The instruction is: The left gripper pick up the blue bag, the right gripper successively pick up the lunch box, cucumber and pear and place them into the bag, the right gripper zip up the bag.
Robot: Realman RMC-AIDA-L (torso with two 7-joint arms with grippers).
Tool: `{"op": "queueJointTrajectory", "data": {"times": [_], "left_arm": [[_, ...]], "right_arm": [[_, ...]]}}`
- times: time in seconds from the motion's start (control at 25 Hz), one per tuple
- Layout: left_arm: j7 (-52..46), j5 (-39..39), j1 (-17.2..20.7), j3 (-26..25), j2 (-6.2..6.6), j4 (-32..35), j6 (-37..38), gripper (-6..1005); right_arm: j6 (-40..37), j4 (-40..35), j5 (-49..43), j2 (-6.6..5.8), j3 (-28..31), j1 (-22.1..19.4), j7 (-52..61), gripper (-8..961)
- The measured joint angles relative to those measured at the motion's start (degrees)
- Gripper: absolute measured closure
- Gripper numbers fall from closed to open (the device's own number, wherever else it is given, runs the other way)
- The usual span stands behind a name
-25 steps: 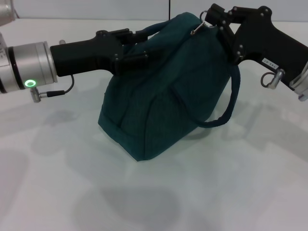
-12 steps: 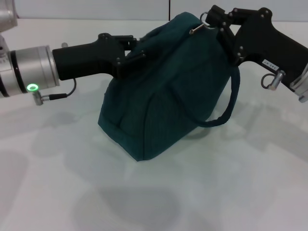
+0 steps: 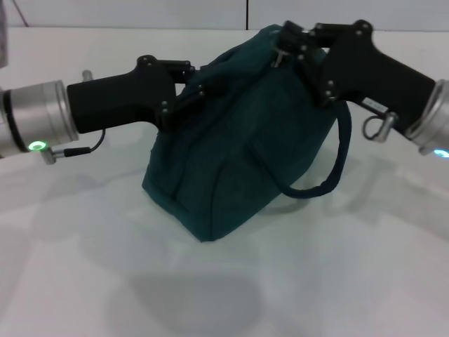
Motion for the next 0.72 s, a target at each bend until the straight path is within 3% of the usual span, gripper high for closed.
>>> {"op": "queueJointTrajectory", "data": {"times": [0.4, 0.72], "left_arm": [[6.93, -1.28, 3.8, 0.0, 1.21, 0.43, 7.19, 848], [6.79, -3.13, 5.68, 0.0, 2.72, 0.09, 8.68, 870]], "right_arm": [[-1.59, -1.64, 4.24, 0.0, -7.48, 1.91, -0.16, 933], [-0.57, -2.12, 5.53, 0.0, -8.14, 1.96, -0.01, 933]]}}
